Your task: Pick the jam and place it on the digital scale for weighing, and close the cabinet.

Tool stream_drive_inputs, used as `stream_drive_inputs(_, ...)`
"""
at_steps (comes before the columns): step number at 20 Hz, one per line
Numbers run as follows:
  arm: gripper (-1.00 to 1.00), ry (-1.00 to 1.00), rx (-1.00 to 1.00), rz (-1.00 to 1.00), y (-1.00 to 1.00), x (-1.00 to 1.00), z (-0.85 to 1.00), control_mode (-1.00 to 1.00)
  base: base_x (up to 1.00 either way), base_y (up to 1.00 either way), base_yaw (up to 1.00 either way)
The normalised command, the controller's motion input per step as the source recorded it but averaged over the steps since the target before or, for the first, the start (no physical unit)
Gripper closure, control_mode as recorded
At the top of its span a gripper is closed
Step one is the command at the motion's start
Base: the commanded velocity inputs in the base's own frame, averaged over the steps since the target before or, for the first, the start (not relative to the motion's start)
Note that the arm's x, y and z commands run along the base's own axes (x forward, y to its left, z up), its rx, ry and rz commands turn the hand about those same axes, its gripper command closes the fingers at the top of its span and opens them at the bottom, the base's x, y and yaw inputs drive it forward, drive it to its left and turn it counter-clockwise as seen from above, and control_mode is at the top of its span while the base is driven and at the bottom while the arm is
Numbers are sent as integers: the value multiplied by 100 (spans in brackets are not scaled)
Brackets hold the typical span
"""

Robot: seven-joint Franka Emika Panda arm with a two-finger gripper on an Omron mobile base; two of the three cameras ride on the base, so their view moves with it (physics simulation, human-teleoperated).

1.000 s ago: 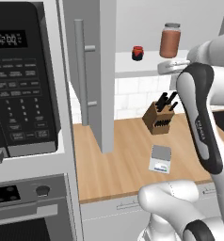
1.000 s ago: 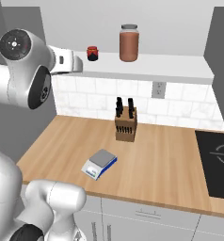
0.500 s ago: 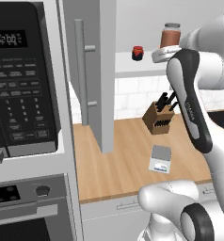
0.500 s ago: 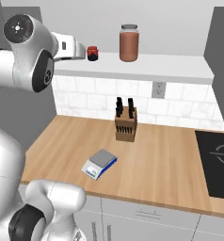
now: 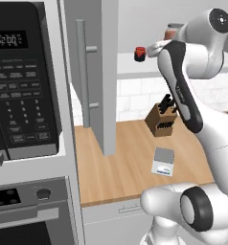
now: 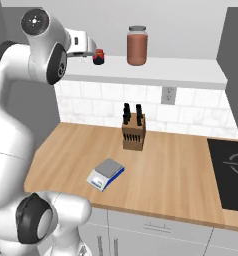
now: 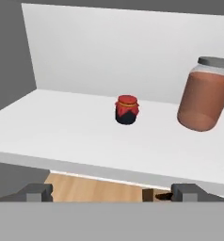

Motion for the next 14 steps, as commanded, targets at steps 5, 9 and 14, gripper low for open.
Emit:
stream_drive_inputs(5,-100,0,-1,0,0,52,-1,-100,0,0,0)
stream_drive_inputs(9,-100,2,-3,0,0,49,-7,-100,0,0,0)
stream_drive_inputs(14,-100,0,-3,0,1,44,-10,-100,0,0,0)
